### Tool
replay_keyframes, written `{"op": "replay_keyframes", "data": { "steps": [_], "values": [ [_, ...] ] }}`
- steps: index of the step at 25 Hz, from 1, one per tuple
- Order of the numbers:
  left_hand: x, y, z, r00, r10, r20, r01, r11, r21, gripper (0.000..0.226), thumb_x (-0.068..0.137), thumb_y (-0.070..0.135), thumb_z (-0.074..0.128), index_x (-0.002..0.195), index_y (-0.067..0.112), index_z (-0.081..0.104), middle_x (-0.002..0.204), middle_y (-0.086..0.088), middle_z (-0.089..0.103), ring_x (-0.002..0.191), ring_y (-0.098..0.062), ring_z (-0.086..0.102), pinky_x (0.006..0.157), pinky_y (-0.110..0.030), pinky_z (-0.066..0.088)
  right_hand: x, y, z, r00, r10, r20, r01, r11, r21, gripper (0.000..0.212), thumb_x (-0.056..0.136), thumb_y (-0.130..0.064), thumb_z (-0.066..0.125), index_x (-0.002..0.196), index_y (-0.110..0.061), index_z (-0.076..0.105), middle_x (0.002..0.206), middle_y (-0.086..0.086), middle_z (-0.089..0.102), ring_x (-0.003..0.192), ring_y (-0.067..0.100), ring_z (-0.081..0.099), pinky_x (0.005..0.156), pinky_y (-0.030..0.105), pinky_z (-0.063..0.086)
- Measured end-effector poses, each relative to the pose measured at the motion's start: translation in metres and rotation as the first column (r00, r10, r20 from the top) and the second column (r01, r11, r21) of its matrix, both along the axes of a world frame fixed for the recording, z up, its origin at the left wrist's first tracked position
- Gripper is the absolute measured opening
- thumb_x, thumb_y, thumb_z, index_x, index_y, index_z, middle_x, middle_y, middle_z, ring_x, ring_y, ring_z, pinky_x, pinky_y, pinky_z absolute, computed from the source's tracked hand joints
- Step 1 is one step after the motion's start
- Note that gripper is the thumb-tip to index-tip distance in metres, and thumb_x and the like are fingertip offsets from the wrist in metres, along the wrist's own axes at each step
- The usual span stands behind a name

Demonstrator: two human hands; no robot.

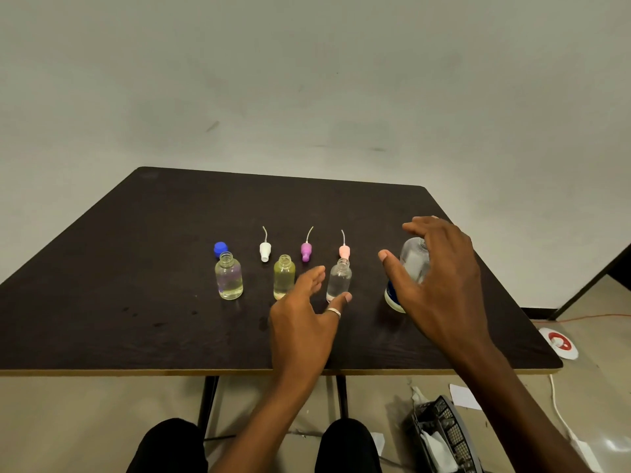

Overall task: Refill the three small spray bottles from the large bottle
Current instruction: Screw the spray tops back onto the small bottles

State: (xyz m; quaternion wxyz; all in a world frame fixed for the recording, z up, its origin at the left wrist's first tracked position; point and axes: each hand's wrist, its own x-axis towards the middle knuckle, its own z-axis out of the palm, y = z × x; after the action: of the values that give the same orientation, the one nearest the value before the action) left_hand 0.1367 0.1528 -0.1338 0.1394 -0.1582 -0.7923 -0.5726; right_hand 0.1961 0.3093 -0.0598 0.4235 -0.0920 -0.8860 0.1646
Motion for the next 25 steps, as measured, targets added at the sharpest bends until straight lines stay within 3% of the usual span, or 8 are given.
{"op": "replay_keyframes", "data": {
  "steps": [6,10,12,15,18,21,23,25],
  "values": [
    [-0.013,-0.065,0.016,0.977,0.16,-0.138,-0.145,0.983,0.115,0.041,0.079,0.023,0.082,0.118,0.017,0.07,0.105,0.01,0.071,0.092,-0.001,0.067,0.078,-0.008,0.051,-0.021,-0.046,0.02,0.979,0.198,0.05,-0.199,0.98,0.019,0.031,0.086,-0.033,0.071,0.111,-0.014,0.068,0.109,0.001,0.068,0.102,0.013,0.062,0.088,0.022,0.047],
    [-0.033,-0.097,0.012,0.972,0.233,-0.022,-0.229,0.965,0.128,0.063,0.076,0.026,0.083,0.133,0.016,0.058,0.123,0.008,0.062,0.11,-0.002,0.06,0.087,-0.007,0.046,-0.066,-0.072,0.047,0.903,0.312,0.297,-0.3,0.95,-0.086,0.026,0.086,-0.038,0.07,0.106,-0.022,0.069,0.095,-0.01,0.069,0.085,0.003,0.063,0.077,0.019,0.052],
    [-0.048,-0.105,0.005,0.971,0.232,0.064,-0.239,0.963,0.122,0.078,0.074,0.028,0.085,0.142,0.015,0.049,0.136,0.003,0.056,0.123,-0.006,0.053,0.098,-0.015,0.043,-0.101,-0.08,0.057,0.836,0.363,0.412,-0.318,0.932,-0.176,0.023,0.085,-0.038,0.071,0.102,-0.022,0.07,0.089,-0.012,0.068,0.081,0.002,0.063,0.075,0.018,0.051],
    [-0.069,-0.11,-0.004,0.971,0.187,0.15,-0.204,0.973,0.109,0.088,0.073,0.03,0.086,0.147,0.016,0.042,0.145,-0.001,0.052,0.131,-0.011,0.049,0.106,-0.025,0.04,-0.161,-0.086,0.053,0.768,0.312,0.56,-0.285,0.949,-0.138,0.021,0.083,-0.034,0.071,0.094,-0.016,0.072,0.087,-0.007,0.069,0.084,0.009,0.065,0.078,0.027,0.054],
    [-0.082,-0.108,-0.009,0.975,0.082,0.207,-0.108,0.988,0.114,0.086,0.072,0.029,0.087,0.146,0.019,0.044,0.144,0.001,0.053,0.126,-0.008,0.052,0.102,-0.021,0.041,-0.211,-0.088,0.031,0.654,0.201,0.729,-0.243,0.969,-0.049,0.031,0.079,-0.037,0.073,0.083,-0.005,0.073,0.084,0.008,0.073,0.082,0.022,0.069,0.08,0.039,0.057],
    [-0.089,-0.107,-0.018,0.973,0.034,0.228,-0.065,0.989,0.129,0.081,0.071,0.029,0.088,0.141,0.021,0.048,0.134,0.005,0.06,0.113,-0.004,0.06,0.088,-0.009,0.044,-0.237,-0.092,0.006,0.561,0.096,0.822,-0.221,0.975,0.038,0.038,0.078,-0.045,0.074,0.066,-0.011,0.062,0.072,0.004,0.066,0.077,0.022,0.065,0.073,0.034,0.055],
    [-0.09,-0.107,-0.023,0.972,0.04,0.23,-0.074,0.987,0.142,0.077,0.072,0.027,0.087,0.139,0.022,0.051,0.129,0.007,0.062,0.108,-0.002,0.061,0.078,-0.003,0.044,-0.243,-0.096,-0.003,0.548,0.057,0.834,-0.212,0.974,0.073,0.042,0.078,-0.047,0.074,0.06,-0.015,0.053,0.064,0.001,0.057,0.072,0.02,0.06,0.068,0.032,0.05],
    [-0.09,-0.107,-0.027,0.973,0.042,0.226,-0.08,0.984,0.161,0.073,0.073,0.026,0.086,0.138,0.022,0.052,0.126,0.01,0.063,0.109,-0.001,0.061,0.079,-0.001,0.043,-0.246,-0.099,-0.009,0.543,0.029,0.839,-0.204,0.974,0.099,0.044,0.077,-0.047,0.075,0.06,-0.015,0.05,0.061,0.001,0.053,0.07,0.019,0.057,0.067,0.032,0.049]
  ]
}}
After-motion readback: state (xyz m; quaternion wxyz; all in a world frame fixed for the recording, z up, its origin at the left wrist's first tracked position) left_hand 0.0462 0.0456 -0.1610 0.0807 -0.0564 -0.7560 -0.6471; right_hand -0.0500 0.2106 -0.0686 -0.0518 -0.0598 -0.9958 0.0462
